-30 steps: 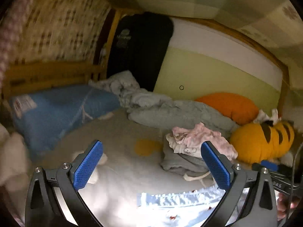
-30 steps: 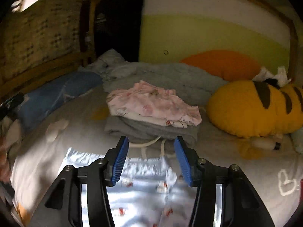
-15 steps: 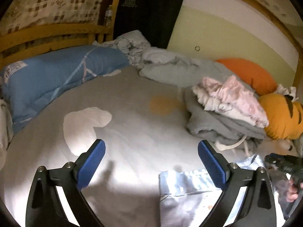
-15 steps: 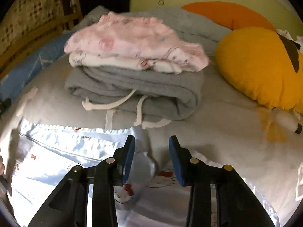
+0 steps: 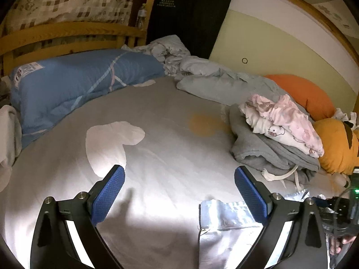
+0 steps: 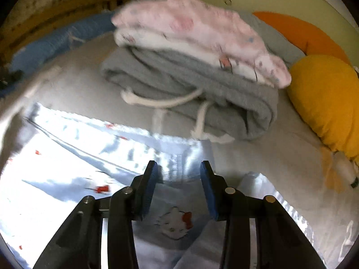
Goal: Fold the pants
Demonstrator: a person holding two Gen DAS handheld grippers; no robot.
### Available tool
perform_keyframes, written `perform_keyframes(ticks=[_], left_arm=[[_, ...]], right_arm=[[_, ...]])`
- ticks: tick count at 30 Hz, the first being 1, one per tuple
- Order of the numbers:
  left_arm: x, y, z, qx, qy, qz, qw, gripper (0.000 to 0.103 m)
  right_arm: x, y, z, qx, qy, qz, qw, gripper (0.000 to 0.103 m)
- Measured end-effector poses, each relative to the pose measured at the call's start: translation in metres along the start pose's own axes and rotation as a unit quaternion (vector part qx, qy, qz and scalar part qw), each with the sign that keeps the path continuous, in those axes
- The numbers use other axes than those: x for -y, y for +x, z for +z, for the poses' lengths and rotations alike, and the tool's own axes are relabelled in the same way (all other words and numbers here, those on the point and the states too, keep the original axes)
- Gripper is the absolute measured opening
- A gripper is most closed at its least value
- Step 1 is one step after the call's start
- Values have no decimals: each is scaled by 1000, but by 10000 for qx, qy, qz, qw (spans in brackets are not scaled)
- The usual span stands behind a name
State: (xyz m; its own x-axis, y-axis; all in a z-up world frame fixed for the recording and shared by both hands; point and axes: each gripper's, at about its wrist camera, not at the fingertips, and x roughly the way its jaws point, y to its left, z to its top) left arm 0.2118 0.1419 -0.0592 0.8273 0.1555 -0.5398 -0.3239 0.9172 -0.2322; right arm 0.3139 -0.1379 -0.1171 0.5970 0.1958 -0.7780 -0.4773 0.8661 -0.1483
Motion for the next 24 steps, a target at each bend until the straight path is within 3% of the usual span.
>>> perform_keyframes(ticks=[2, 4, 5, 7, 11, 15, 19, 22, 24], left_arm=[[2, 0, 0, 5, 48, -41, 10000, 97], [6, 0, -1, -9, 122, -83, 9999, 97], [6, 0, -1, -16, 148, -97, 9998, 97], [8, 0, -2, -27, 177, -131, 9998, 97], [5, -2, -1, -33, 97, -264, 9996, 97], [5, 2, -2, -192, 52, -505, 9985, 97], [12, 13, -7, -602, 140, -903, 9940, 97], [21, 25, -15, -1013, 277, -1144, 9879, 97], [24, 34, -22, -1286, 281, -1319, 9825, 91]], right_arm=[[4, 6, -2, -40, 94, 96, 9999, 40], [7, 8, -2, 16, 150, 135, 9998, 33], [7, 6, -2, 44, 173, 118, 9998, 16], [8, 4, -1, 174, 206, -26, 9996, 5], [15, -15, 4, 690, 456, -430, 9956, 4], [34, -15, 5, 711, 902, -701, 9909, 3], [43, 2, 2, 481, 1084, -854, 9893, 3], [45, 6, 2, 449, 1195, -740, 9890, 3], [48, 4, 1, 523, 1261, -621, 9887, 3]])
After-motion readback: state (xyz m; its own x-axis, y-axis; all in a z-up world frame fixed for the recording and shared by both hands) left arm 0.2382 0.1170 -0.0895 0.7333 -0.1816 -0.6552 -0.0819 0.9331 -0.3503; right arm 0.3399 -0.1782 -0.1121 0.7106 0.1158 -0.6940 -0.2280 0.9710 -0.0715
